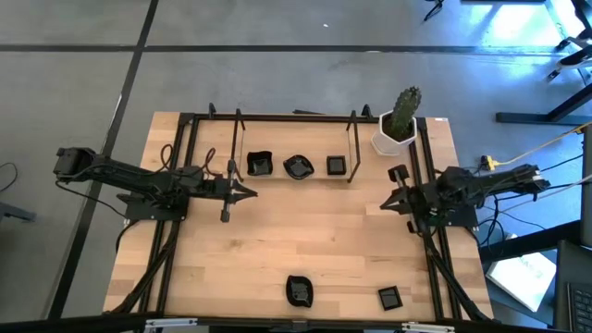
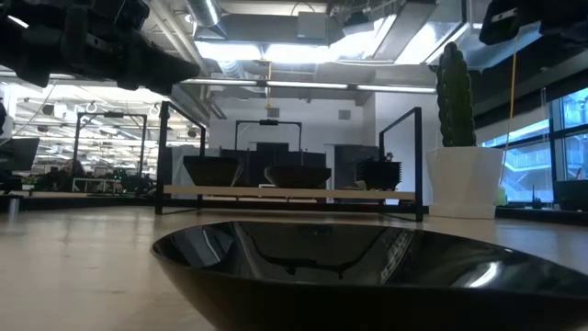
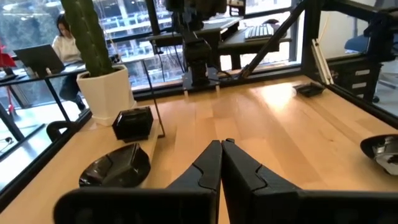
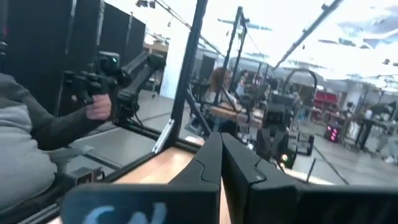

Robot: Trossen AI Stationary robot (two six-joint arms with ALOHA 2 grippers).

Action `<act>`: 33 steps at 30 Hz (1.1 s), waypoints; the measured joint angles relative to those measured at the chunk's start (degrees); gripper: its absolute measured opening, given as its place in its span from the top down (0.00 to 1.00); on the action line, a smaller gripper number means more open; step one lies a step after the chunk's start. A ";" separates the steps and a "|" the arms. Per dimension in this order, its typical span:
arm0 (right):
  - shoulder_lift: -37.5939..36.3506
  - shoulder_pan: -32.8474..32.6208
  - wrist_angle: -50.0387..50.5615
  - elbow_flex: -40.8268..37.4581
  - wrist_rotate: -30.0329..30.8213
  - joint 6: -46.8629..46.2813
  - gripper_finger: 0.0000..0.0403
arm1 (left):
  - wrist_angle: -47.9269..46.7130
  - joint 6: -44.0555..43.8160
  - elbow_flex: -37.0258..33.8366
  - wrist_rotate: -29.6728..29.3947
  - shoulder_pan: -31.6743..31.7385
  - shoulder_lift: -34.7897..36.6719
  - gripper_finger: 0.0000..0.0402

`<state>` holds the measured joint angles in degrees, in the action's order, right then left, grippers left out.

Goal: Pick & Place Mini shaped plates
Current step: Stack the black leaf-shaped plate on top of the black leaf-shaped plate on the shelf

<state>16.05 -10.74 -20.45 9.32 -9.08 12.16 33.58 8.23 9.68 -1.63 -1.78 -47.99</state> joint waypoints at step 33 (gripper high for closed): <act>-5.70 0.02 1.11 -2.80 -1.08 -1.62 0.99 | -35.76 2.17 49.52 -23.49 -37.68 -48.95 0.87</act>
<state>10.35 -10.72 -19.34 6.52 -10.15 10.55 -2.18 10.40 59.21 -25.12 -39.46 -96.94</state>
